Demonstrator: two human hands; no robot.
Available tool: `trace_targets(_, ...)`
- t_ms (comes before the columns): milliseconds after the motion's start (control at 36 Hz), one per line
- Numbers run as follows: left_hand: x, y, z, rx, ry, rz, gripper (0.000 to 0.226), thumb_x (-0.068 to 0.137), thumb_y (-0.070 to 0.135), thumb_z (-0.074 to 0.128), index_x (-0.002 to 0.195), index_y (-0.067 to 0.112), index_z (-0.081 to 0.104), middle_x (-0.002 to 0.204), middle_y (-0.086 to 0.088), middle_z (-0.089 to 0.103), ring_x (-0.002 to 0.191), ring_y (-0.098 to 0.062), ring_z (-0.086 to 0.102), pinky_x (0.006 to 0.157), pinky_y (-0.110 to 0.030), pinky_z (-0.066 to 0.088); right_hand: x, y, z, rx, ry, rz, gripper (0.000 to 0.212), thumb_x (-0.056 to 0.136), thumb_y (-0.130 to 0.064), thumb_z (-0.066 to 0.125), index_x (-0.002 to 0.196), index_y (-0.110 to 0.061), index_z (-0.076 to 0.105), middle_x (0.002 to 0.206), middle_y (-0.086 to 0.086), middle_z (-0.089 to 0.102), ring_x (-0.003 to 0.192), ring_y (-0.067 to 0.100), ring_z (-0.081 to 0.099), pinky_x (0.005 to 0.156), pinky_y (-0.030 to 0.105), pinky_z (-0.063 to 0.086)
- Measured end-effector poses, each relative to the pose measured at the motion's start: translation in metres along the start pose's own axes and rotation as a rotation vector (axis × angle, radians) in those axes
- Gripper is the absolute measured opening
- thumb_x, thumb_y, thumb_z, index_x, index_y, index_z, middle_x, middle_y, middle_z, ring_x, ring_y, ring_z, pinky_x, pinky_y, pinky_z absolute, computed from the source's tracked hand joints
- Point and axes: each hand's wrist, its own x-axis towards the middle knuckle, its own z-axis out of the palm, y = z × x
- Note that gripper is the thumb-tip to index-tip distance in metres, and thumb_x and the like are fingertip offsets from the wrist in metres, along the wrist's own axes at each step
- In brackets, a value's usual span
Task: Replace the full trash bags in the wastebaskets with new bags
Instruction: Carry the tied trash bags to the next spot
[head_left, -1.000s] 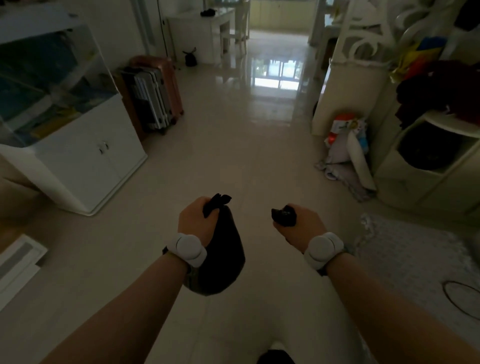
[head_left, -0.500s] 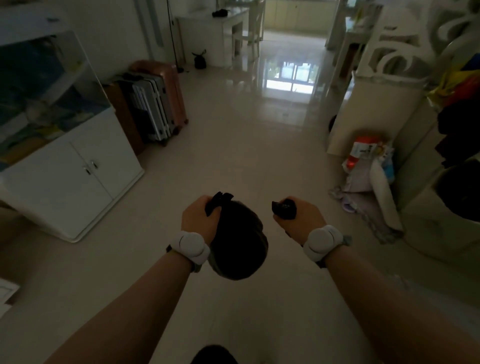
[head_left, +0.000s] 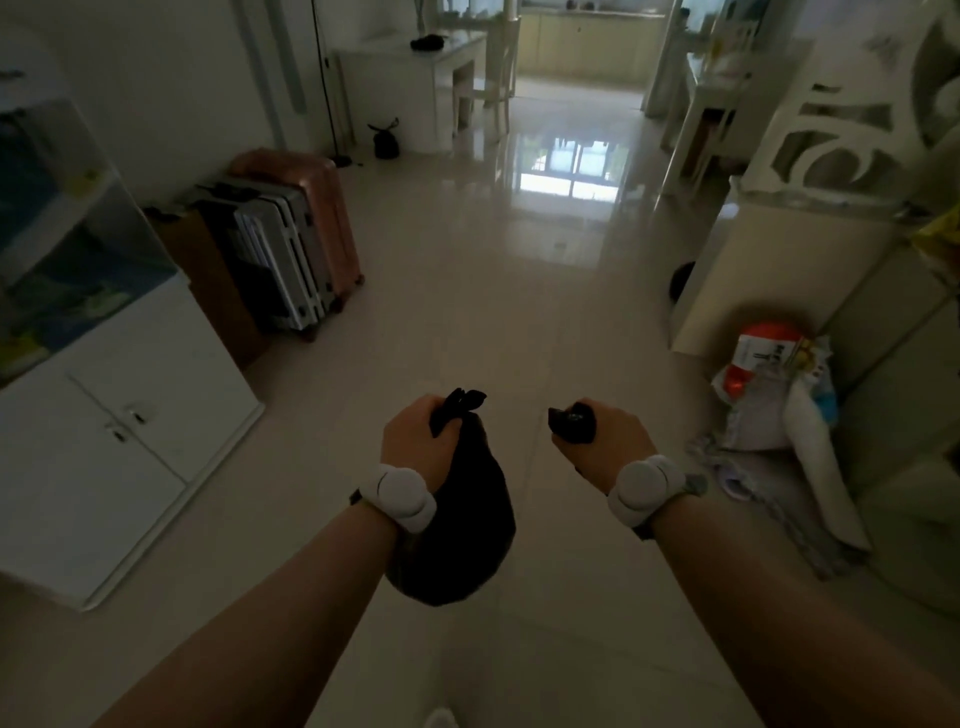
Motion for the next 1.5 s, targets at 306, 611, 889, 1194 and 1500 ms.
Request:
trace_targets(306, 0.169, -0.006, 0.012, -0.019, -0.001, 0.039, 0.018, 0.094, 0.022, 0.05, 0.101, 0.007, 0.06, 0.083, 0.001, 0.053, 0.074, -0.015, 0.048, 0.068, -0.025, 0.033, 0.153, -0.012, 0.003, 0.057, 0.036, 0.06, 0.024, 0.087, -0.037, 0.058, 0.083, -0.014, 0.055, 0.078, 0.006, 0.062, 0.071, 0.025, 0.06, 0.067, 0.033, 0.049)
trace_targets(611, 0.381, 0.016, 0.063, -0.054, 0.014, -0.01, 0.014, 0.094, 0.023, 0.052, 0.091, 0.01, 0.057, 0.073, 0.003, 0.051, 0.066, -0.016, 0.047, 0.054, -0.017, 0.031, 0.384, 0.012, -0.031, 0.031, 0.008, 0.047, 0.022, 0.088, -0.036, 0.058, 0.087, -0.014, 0.055, 0.081, 0.006, 0.061, 0.073, 0.024, 0.056, 0.068, 0.032, 0.047)
trace_targets(889, 0.53, 0.018, 0.083, -0.127, 0.001, -0.09, 0.018, 0.092, 0.022, 0.055, 0.103, 0.008, 0.061, 0.085, -0.001, 0.058, 0.076, -0.017, 0.053, 0.068, -0.026, 0.038, 0.537, 0.003, -0.04, 0.007, -0.013, -0.003, 0.022, 0.087, -0.036, 0.06, 0.09, -0.014, 0.056, 0.08, 0.002, 0.058, 0.074, 0.023, 0.054, 0.066, 0.029, 0.044)
trace_targets(1194, 0.726, -0.001, 0.088, -0.055, -0.093, -0.011, 0.019, 0.093, 0.022, 0.054, 0.104, 0.009, 0.061, 0.091, -0.004, 0.061, 0.079, -0.018, 0.053, 0.071, -0.027, 0.038, 0.719, -0.027, -0.035, 0.001, 0.019, 0.052, 0.018, 0.088, -0.035, 0.059, 0.084, -0.018, 0.052, 0.074, -0.001, 0.051, 0.067, 0.019, 0.048, 0.062, 0.025, 0.036)
trace_targets(1500, 0.898, 0.019, 0.126, -0.048, -0.207, 0.041, 0.022, 0.093, 0.026, 0.052, 0.109, 0.015, 0.061, 0.097, 0.001, 0.062, 0.086, -0.016, 0.053, 0.077, -0.024, 0.036, 0.853, -0.008, -0.048, 0.104, 0.086, 0.238, 0.017, 0.085, -0.032, 0.062, 0.077, -0.019, 0.053, 0.069, 0.0, 0.055, 0.067, 0.022, 0.056, 0.062, 0.027, 0.045)
